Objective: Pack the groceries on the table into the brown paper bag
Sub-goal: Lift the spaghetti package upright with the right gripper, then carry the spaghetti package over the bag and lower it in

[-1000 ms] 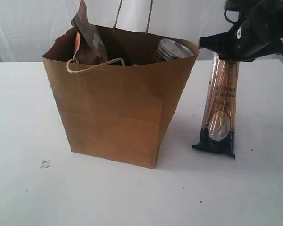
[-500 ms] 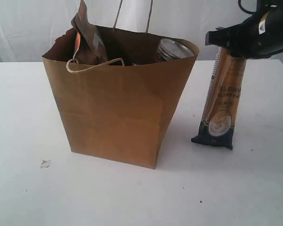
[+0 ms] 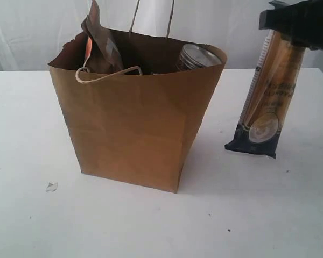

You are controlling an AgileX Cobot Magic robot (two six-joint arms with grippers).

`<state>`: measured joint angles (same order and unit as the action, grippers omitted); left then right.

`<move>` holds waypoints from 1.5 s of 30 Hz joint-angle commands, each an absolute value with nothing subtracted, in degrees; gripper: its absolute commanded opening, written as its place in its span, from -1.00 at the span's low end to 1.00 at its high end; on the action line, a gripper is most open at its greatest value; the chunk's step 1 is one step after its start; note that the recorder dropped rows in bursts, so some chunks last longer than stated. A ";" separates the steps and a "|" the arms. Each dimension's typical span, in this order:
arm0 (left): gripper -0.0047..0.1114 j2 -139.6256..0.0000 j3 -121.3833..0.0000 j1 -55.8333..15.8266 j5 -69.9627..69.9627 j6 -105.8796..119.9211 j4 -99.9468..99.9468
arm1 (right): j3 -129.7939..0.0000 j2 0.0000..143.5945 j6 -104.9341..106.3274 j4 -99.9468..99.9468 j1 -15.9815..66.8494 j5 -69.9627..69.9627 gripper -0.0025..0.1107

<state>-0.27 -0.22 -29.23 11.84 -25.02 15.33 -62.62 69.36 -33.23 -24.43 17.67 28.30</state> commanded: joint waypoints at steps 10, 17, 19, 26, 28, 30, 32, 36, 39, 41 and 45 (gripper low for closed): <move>-0.90 0.00 0.00 -29.37 12.12 -25.56 15.49 | -63.45 55.67 -29.53 -25.40 18.19 11.49 -0.96; -0.90 0.00 0.00 -29.37 12.12 -25.56 15.49 | -67.46 54.79 -27.87 -25.31 21.88 11.49 -0.96; -0.90 0.00 0.00 -29.37 12.12 -25.56 15.49 | -69.02 54.79 -26.30 -25.31 23.25 11.49 -0.96; -0.90 0.00 0.00 -29.37 12.12 -25.56 15.49 | -73.87 54.79 -23.80 -25.31 26.40 13.42 -0.96; -0.90 0.00 0.00 -29.37 12.12 -25.56 15.49 | -74.80 54.92 -23.80 -25.31 27.62 13.42 -0.96; -0.90 0.00 0.00 -29.37 12.12 -25.56 15.49 | -75.47 55.03 -23.80 -25.31 29.07 13.40 -0.96; -0.90 0.00 0.00 -29.37 12.12 -25.56 15.49 | -76.07 55.38 -23.80 -25.31 30.63 13.40 -0.96; -0.90 0.00 0.00 -29.37 12.12 -25.56 15.49 | -78.17 57.56 -23.28 -25.31 34.38 13.77 -0.96; -0.90 0.00 0.00 -29.37 12.12 -25.56 15.49 | -80.15 59.96 -21.99 -25.31 36.87 13.78 -0.96; -0.90 0.00 0.00 -29.37 12.12 -25.56 15.49 | -81.29 61.28 -21.38 -25.41 37.86 13.78 -0.96; -0.90 0.00 0.00 -29.37 12.12 -25.56 15.49 | -84.51 64.89 -19.13 -25.53 39.39 13.78 -0.96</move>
<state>-0.27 -0.22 -29.23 11.84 -25.02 15.33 -81.71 63.90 -21.01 -24.45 38.73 18.76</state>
